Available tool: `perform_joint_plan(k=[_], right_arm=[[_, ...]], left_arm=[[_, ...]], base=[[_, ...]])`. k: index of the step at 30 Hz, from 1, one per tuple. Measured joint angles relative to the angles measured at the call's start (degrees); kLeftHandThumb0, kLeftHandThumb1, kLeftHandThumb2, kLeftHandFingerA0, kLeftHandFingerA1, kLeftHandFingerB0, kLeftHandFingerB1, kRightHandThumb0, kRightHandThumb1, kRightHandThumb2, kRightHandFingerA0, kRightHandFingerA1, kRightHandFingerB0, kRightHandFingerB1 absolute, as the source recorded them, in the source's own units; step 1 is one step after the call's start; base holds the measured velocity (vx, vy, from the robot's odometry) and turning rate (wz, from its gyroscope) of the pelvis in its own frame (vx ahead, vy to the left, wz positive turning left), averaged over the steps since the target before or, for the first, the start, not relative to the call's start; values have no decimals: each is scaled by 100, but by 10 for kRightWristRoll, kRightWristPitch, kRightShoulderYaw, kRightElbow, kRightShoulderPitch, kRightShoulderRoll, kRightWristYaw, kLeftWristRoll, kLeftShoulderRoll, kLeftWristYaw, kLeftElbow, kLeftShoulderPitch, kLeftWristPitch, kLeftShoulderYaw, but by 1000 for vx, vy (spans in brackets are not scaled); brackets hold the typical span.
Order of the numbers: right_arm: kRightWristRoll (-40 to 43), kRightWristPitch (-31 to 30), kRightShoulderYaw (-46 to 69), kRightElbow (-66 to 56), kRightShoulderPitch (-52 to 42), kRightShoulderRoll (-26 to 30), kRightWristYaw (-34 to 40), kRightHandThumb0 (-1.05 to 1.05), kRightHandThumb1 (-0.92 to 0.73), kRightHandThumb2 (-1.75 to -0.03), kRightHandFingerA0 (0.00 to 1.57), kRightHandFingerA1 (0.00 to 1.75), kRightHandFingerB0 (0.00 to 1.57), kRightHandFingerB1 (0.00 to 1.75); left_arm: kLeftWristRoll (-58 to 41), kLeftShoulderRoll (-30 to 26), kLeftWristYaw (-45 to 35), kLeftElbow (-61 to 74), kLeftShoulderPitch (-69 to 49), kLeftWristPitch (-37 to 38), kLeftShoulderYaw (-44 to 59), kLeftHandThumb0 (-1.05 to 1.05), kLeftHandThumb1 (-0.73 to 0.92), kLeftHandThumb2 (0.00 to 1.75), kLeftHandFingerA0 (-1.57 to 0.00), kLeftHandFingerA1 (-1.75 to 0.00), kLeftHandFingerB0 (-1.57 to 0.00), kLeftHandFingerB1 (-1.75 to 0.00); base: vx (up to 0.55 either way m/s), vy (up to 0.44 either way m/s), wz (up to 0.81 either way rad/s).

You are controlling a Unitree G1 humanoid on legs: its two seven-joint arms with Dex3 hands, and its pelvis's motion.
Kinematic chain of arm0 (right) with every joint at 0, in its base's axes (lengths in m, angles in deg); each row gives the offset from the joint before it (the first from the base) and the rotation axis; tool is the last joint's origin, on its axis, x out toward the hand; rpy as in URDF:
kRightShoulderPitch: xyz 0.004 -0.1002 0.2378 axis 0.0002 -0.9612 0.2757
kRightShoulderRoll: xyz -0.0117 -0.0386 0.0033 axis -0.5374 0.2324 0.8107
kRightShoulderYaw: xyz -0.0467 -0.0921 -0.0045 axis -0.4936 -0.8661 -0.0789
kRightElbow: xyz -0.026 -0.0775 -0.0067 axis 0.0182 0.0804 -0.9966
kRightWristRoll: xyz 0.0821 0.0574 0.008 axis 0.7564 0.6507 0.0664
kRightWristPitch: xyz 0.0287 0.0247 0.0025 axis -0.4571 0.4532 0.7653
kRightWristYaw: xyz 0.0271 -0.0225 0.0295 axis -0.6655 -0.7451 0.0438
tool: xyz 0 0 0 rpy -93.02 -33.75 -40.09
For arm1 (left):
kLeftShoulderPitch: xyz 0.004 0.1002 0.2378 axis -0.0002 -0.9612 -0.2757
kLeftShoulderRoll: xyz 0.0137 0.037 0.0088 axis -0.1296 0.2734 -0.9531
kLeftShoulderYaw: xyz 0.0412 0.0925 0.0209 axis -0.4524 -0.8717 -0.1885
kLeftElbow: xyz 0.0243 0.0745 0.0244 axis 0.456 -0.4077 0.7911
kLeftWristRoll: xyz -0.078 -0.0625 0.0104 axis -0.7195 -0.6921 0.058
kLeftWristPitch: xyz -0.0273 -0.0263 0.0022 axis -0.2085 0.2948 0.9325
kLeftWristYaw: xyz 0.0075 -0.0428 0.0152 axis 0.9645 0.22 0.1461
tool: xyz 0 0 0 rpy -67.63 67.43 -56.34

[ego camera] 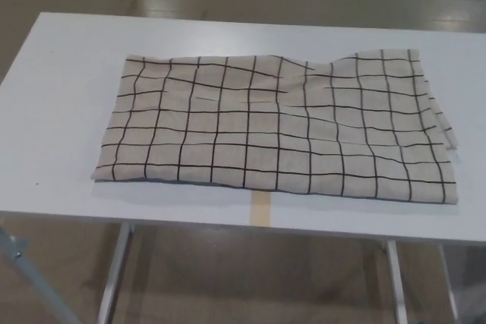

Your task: Use the left hand to fold a white towel with checkered patterns in half.

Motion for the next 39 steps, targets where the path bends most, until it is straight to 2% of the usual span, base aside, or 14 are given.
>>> perform_joint_plan(k=[9,10,11,16,17,18,22,23,25,26,29,30,34,39], right_arm=[[19,10,16,-15,-3,-4,-2,-29,-55,-56,41,58,45,62],[21,10,16,-15,-4,-4,-2,-29,-55,-56,41,58,45,62],[21,10,16,-16,-4,-4,-2,-29,-55,-56,41,58,45,62],[28,12,16,-19,-7,-4,-4,-29,-55,-56,41,58,45,62],[29,12,15,-20,-8,-4,-4,-29,-54,-56,41,56,46,60],[29,13,15,-21,-8,-5,-5,-30,-54,-56,42,56,46,60],[29,13,5,-59,-29,-15,-4,-30,-54,-56,42,56,46,60],[29,13,2,-66,-33,-17,-4,-29,-53,-56,42,54,49,55],[29,12,-6,-85,-46,-23,-5,-30,-53,-56,42,53,50,54],[29,12,-10,-90,-51,-24,-6,-35,-41,-76,38,59,46,60],[29,10,-30,-119,-75,-27,-15,-34,-41,-76,37,59,47,60],[29,9,-33,-124,-79,-28,-16,-28,-54,-56,40,52,52,52],[30,4,-57,-157,-105,-32,-28,-28,-54,-56,40,52,52,52],[30,0,-88,-189,-136,-41,-40,-27,-55,-56,40,52,51,54]], left_arm=[[-21,0,-28,-6,1,42,12,-20,35,87,-9,-50,-9,-48],[-22,0,-29,-7,2,45,12,-29,42,58,-17,-35,-9,-29],[-23,0,-30,-8,1,47,12,-20,39,87,-1,-47,0,-45],[-23,0,-31,4,-7,66,8,-20,39,87,-1,-48,0,-46],[-23,0,-31,6,-8,68,7,-31,41,53,-2,-27,-1,-24],[-22,0,-30,8,-9,70,7,-33,39,55,-3,-23,-1,-20],[-6,4,-13,66,-33,105,-5,-33,39,55,-3,-23,-1,-20],[-1,4,-8,78,-38,114,-7,-55,35,71,0,-21,0,-14],[9,6,0,111,-49,134,-12,-59,37,73,0,-20,-1,-13],[11,6,1,123,-53,139,-13,-62,39,74,0,-18,-4,-14],[28,6,8,202,-67,165,-14,-62,39,73,0,-18,-6,-15],[30,6,9,214,-69,170,-14,-60,38,72,0,-12,-5,-11],[50,6,16,305,-72,197,-14,-56,36,70,0,-15,-6,-13],[84,8,25,426,-51,224,-18,-43,31,67,0,-25,-8,-26]], base=[[0,0,0],[0,0,0],[0,0,0],[0,0,0],[0,0,0],[0,0,0],[0,0,0],[0,0,0],[0,0,0],[0,0,0],[0,0,0],[0,0,0],[0,0,0],[0,0,0]])
